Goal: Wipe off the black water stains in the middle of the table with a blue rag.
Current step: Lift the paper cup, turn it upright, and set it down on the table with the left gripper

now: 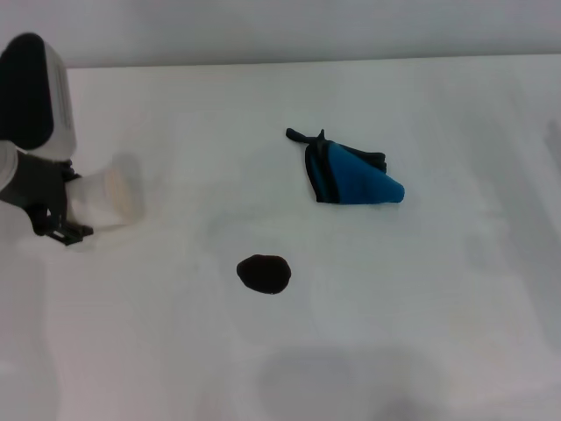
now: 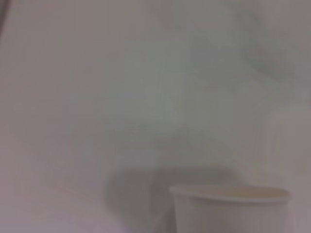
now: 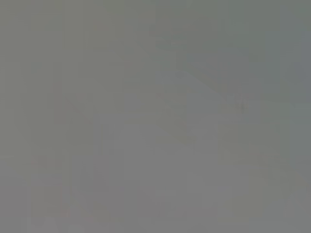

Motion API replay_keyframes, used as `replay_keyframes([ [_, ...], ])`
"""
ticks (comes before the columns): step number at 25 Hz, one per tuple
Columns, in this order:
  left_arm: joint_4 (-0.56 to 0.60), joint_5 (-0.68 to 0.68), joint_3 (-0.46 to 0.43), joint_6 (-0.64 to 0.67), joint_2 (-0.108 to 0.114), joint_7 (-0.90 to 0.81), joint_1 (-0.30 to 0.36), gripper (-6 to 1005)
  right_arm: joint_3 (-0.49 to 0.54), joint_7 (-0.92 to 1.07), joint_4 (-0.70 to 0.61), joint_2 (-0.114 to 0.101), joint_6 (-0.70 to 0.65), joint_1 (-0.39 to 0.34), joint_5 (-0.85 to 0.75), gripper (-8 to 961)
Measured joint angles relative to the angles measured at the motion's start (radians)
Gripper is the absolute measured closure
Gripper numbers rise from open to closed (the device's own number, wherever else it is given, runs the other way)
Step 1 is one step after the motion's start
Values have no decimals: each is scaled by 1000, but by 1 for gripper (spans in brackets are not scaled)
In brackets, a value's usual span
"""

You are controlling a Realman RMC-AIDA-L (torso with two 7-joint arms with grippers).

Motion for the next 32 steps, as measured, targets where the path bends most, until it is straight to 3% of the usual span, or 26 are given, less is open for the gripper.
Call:
replay_keyframes([
  [4,50,-63,-49,2,-4,-35,13,245,0,-1,-3,-1,-2,4,0,132],
  [7,89,-204,-79,27,-4,-67,41,245,0,-2,-20,-2,-9,7,0,133],
  [14,54,-523,-36,255,-12,-61,158,246,0,-3,-42,-2,-15,26,-1,136],
  [19,12,-977,56,383,-15,114,300,245,0,-5,-73,-2,-54,40,-5,137],
  [22,-60,-1332,120,415,-17,335,371,245,0,-5,-106,-1,-100,45,-4,138],
  [23,-118,-1538,146,410,-19,479,397,245,0,-2,-124,-2,-122,46,-4,138],
  [24,-122,-1550,148,409,-19,488,398,245,0,0,-138,-2,-142,47,-5,139],
  [28,-285,-1980,247,360,-22,775,413,246,-1,11,-164,-4,-204,56,-8,140],
  [32,-405,-2270,350,317,-23,976,398,246,-4,37,-170,-8,-224,59,-9,141],
])
